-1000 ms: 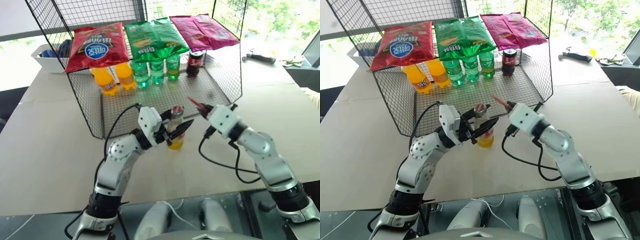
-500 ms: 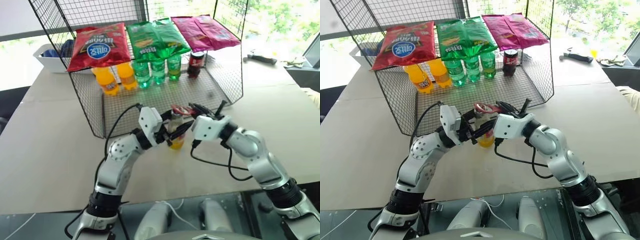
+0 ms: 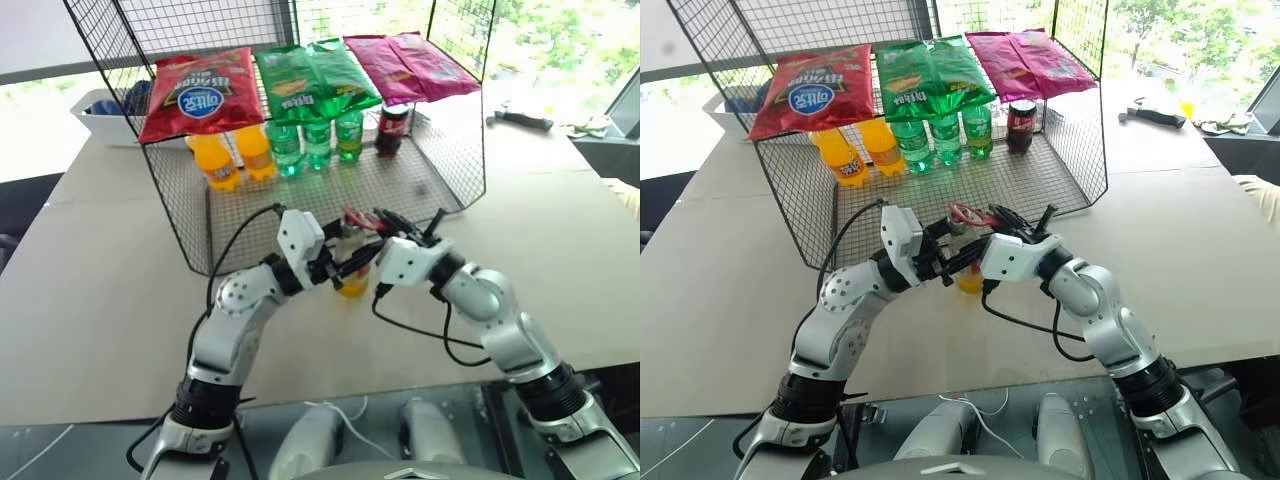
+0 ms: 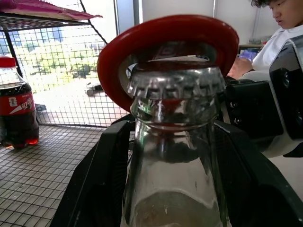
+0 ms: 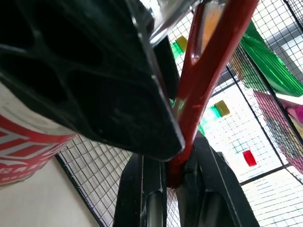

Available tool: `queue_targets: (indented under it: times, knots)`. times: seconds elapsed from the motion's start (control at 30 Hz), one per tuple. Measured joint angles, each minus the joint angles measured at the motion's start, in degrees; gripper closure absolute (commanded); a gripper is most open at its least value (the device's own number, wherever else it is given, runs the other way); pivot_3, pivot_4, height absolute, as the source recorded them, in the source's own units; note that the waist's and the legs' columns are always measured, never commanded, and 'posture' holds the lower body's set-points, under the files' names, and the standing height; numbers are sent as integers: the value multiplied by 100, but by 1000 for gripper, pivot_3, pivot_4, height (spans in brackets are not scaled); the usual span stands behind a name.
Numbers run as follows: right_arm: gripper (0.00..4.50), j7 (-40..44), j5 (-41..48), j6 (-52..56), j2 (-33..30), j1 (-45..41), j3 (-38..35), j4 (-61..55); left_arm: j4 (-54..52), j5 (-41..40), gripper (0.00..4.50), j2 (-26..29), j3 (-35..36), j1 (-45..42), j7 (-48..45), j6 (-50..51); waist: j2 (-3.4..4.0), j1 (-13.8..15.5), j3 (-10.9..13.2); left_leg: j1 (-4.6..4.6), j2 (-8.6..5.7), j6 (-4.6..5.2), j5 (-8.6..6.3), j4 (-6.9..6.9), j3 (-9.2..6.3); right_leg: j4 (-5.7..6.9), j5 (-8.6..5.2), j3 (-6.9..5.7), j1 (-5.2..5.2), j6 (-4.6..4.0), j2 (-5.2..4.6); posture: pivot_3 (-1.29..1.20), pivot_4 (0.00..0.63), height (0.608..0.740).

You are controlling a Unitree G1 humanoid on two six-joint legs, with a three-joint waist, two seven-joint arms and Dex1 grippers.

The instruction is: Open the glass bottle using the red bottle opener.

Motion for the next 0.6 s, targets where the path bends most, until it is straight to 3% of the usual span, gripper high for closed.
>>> queue_targets:
  times: [0.2, 0.6]
  knots:
    - [4500, -258, -567, -789, -667, -642, -138, 376, 125, 8, 2488, -35, -13, -100, -9, -27, -2, 13, -1, -2, -1, -3, 2, 1, -1, 0, 0, -2, 1, 1, 1, 0, 150, 740]
    - [4500, -566, -850, -1904, -818, -1473, -234, 690, 308, 45, 2488, -173, -98, -248, 59, -136, -4, 59, 1, -7, 2, -3, 2, 2, 3, -3, 0, 2, -1, 0, 4, 0, 150, 740]
